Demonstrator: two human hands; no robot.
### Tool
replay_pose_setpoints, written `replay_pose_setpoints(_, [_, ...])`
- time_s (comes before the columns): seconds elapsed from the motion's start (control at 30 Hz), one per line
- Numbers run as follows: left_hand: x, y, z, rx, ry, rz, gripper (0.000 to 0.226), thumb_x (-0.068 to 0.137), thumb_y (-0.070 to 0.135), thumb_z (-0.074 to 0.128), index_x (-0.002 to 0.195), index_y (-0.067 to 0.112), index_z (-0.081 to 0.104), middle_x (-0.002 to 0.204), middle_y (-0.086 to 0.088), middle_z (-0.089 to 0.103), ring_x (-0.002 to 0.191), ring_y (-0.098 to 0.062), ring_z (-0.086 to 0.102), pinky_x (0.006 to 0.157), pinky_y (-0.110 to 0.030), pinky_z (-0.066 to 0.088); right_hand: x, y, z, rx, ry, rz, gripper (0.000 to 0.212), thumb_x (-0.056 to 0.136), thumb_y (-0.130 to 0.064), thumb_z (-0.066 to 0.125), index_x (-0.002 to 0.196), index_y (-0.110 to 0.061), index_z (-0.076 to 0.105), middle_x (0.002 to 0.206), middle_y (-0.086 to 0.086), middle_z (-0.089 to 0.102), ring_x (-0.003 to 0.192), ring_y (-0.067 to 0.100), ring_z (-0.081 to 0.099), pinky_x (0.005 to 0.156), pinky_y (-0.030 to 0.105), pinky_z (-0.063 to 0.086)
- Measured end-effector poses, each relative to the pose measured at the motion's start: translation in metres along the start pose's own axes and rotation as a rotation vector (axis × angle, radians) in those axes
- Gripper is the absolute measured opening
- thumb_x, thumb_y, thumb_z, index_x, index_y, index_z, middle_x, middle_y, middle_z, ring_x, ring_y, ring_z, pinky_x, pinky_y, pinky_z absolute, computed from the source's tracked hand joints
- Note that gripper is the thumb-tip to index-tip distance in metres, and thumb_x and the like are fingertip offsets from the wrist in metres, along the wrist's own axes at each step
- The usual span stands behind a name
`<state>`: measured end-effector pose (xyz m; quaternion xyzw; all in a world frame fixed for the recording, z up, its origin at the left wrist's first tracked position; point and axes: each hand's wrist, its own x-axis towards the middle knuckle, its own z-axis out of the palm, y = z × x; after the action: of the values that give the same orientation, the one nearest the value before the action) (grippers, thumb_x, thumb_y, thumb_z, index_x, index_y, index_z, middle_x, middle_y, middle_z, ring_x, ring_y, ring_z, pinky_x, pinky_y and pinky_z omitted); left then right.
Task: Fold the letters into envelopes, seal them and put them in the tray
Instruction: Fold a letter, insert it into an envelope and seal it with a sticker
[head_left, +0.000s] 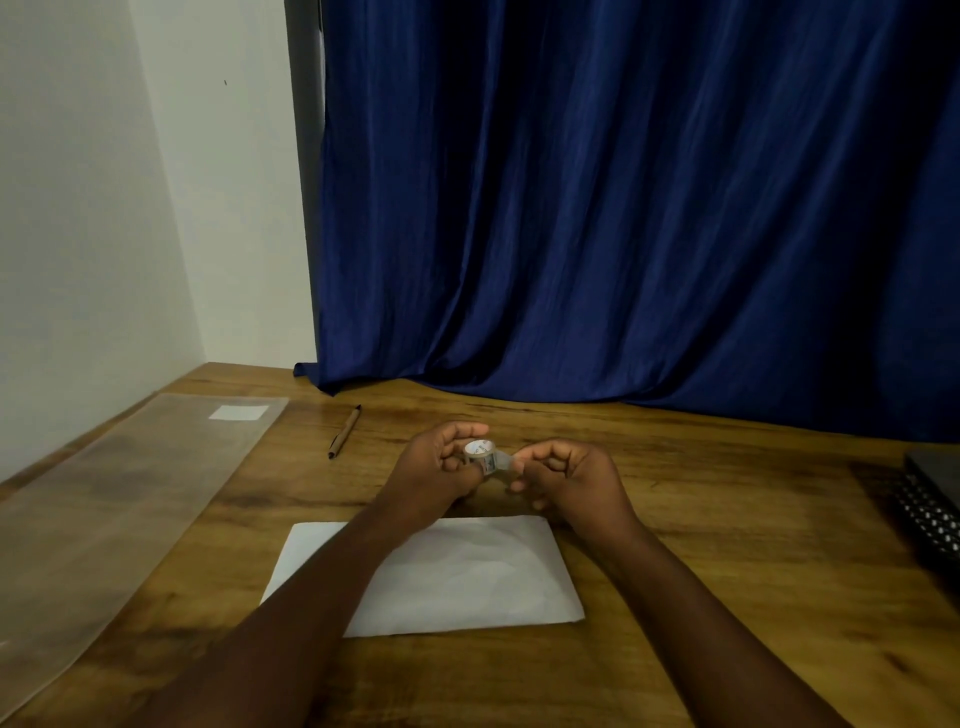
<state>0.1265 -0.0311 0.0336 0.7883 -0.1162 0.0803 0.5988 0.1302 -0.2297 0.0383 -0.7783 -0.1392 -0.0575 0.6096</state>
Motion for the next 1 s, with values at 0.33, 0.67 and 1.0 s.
replay_pose_setpoints(0.33, [0.006, -0.011, -0.010, 0.153, 0.153, 0.016, 0.044, 0.088, 0.000, 0.071, 0.128, 0.016, 0.065, 0.075, 0.015, 0.062, 0.057, 0.009, 0.056, 0.056, -0.008, 0.044, 0.003, -0.002, -0.006, 0.096, 0.075, 0.018, 0.008, 0.096, -0.011, 0.068, 0.095, -0.010, 0.076, 0.084, 0.007, 0.079, 0.078, 0.024, 0.076, 0.059, 0.029, 0.055])
replay_pose_setpoints(0.67, [0.009, -0.032, -0.013, 0.625, 0.110, 0.118, 0.029, 0.093, 0.036, 0.069, 0.120, 0.034, 0.062, 0.107, 0.014, 0.068, 0.100, -0.011, 0.061, 0.090, -0.038, 0.054, -0.006, -0.008, -0.005, -0.005, 0.010, 0.020, 0.013, 0.095, -0.013, 0.069, 0.092, -0.019, 0.080, 0.082, 0.007, 0.078, 0.069, 0.012, 0.067, 0.061, 0.021, 0.054])
replay_pose_setpoints(1.0, [0.006, -0.031, -0.008, 0.770, -0.057, -0.040, 0.105, 0.070, 0.080, 0.067, 0.155, 0.028, 0.031, 0.157, 0.001, 0.040, 0.146, -0.023, 0.034, 0.122, -0.054, 0.016, -0.020, -0.022, -0.016, -0.820, -0.195, -0.244, 0.015, 0.092, -0.028, 0.069, 0.095, -0.038, 0.079, 0.097, -0.024, 0.069, 0.087, -0.003, 0.064, 0.075, 0.027, 0.057])
